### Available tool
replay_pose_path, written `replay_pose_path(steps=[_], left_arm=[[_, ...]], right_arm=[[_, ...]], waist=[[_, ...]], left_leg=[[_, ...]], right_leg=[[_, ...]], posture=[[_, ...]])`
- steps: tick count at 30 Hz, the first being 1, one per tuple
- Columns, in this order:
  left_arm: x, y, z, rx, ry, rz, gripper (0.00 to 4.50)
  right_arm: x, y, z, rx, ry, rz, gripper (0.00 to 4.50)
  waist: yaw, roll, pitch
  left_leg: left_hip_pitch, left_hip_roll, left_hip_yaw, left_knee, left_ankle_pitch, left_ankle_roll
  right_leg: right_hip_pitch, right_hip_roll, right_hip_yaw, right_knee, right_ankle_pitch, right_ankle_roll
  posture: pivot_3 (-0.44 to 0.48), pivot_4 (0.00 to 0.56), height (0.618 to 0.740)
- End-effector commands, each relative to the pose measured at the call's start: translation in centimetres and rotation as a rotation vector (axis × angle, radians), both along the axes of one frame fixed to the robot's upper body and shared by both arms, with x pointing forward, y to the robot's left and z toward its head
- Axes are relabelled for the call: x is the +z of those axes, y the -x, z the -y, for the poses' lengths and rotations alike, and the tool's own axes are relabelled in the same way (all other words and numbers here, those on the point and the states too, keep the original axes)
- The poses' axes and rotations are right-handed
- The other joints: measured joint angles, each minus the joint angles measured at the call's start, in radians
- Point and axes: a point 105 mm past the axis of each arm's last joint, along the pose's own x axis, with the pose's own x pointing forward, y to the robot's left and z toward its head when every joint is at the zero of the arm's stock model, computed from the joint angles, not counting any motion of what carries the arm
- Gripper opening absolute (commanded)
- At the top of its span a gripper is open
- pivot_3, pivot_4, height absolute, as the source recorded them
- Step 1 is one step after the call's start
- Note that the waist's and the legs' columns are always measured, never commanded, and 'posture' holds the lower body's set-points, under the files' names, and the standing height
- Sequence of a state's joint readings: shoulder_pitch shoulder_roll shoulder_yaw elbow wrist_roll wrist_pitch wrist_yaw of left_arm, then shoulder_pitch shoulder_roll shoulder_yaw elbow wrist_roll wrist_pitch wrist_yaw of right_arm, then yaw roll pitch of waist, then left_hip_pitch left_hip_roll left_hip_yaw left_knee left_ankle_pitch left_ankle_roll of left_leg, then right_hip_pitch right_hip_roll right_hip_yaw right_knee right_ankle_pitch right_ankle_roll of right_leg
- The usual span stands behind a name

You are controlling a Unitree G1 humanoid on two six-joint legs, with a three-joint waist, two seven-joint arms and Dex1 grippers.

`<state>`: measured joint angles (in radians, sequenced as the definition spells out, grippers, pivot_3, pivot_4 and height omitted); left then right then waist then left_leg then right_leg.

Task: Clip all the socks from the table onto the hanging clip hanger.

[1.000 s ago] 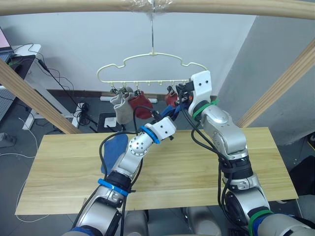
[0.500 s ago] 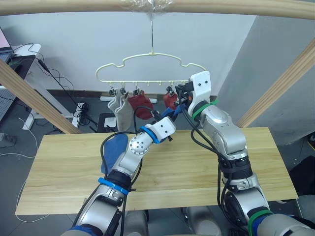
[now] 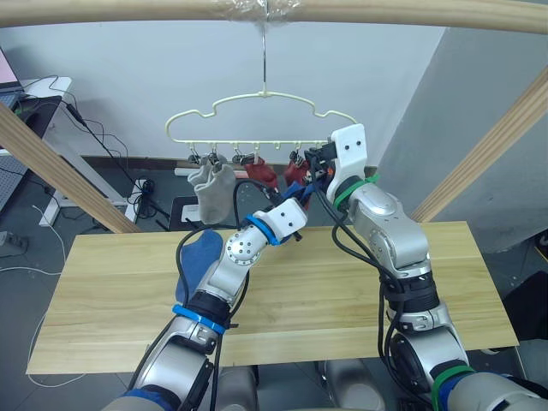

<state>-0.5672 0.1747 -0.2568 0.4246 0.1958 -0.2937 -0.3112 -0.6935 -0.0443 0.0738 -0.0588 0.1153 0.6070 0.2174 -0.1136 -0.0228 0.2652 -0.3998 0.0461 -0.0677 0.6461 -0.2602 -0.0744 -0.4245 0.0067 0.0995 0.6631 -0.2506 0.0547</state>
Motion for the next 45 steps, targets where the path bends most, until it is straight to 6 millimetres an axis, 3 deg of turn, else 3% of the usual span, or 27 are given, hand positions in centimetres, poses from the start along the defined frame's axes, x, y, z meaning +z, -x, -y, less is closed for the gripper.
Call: replay_pose_path(steps=[1, 6, 7, 13, 18, 27, 36, 45], left_arm=[[2.0, -0.2, 0.1, 0.0, 0.045, 0.061, 0.0], [2.1, -0.3, 0.1, 0.005, 0.051, 0.061, 0.0], [2.1, -0.3, 0.1, 0.005, 0.053, 0.061, 0.0], [2.1, -0.1, 0.4, -0.003, 0.074, 0.049, 0.0], [1.8, 0.2, 0.5, -0.023, 0.12, 0.001, 0.0], [0.6, 1.2, 0.4, -0.084, 0.117, -0.083, 2.55], [0.4, 2.0, 0.5, -0.141, 0.159, -0.163, 2.55], [3.6, 5.8, -2.2, -0.305, 0.274, -0.27, 2.55]], right_arm=[[0.8, 0.5, -0.2, 0.02, -0.01, 0.023, 0.01], [0.6, 0.5, -0.1, 0.016, -0.017, 0.007, 0.01], [0.6, 0.5, -0.1, 0.013, -0.023, 0.007, 0.75], [0.9, 0.9, 0.2, 0.01, -0.03, 0.012, 2.86], [1.0, 1.7, 0.4, 0.027, -0.028, 0.013, 2.86], [0.9, 4.1, 1.2, 0.087, 0.028, 0.018, 2.92], [1.1, 7.0, 2.7, 0.149, 0.086, 0.069, 2.92], [1.9, 5.7, 4.5, -0.015, 0.046, 0.131, 2.92]], waist=[[0.0, 0.0, 0.0], [0.0, 0.0, 0.0], [0.0, 0.0, 0.0], [0.0, 0.0, 0.0], [0.0, 0.0, 0.0], [0.0, 0.0, 0.0], [0.0, 0.0, 0.0], [-0.007, 0.0, 0.0]], left_leg=[[0.0, 0.0, 0.0, 0.0, 0.0, 0.0], [0.0, 0.0, 0.0, 0.0, 0.0, 0.0], [0.0, 0.0, 0.0, 0.0, 0.0, 0.0], [0.0, 0.0, 0.0, 0.0, 0.0, 0.0], [0.0, 0.0, 0.0, 0.0, 0.0, 0.0], [0.0, 0.0, 0.0, 0.0, 0.0, 0.0], [0.0, 0.0, 0.0, 0.0, 0.0, 0.0], [0.0, 0.0, 0.0, 0.0, 0.0, 0.0]], right_leg=[[0.0, 0.0, 0.0, 0.0, 0.0, 0.0], [0.0, 0.0, 0.0, 0.0, 0.0, 0.0], [0.0, 0.0, 0.0, 0.0, 0.0, 0.0], [0.0, 0.0, 0.0, 0.0, 0.0, 0.0], [0.0, 0.0, 0.0, 0.0, 0.0, 0.0], [0.0, 0.0, 0.0, 0.0, 0.0, 0.0], [0.0, 0.0, 0.0, -0.001, 0.0, 0.0], [0.0, 0.001, 0.0, 0.0, 0.0, 0.001]], posture=[[-0.129, 0.239, 0.74], [-0.13, 0.241, 0.74], [-0.13, 0.241, 0.74], [-0.13, 0.244, 0.74], [-0.13, 0.245, 0.74], [-0.13, 0.245, 0.74], [-0.147, 0.249, 0.74], [-0.156, 0.251, 0.74]])
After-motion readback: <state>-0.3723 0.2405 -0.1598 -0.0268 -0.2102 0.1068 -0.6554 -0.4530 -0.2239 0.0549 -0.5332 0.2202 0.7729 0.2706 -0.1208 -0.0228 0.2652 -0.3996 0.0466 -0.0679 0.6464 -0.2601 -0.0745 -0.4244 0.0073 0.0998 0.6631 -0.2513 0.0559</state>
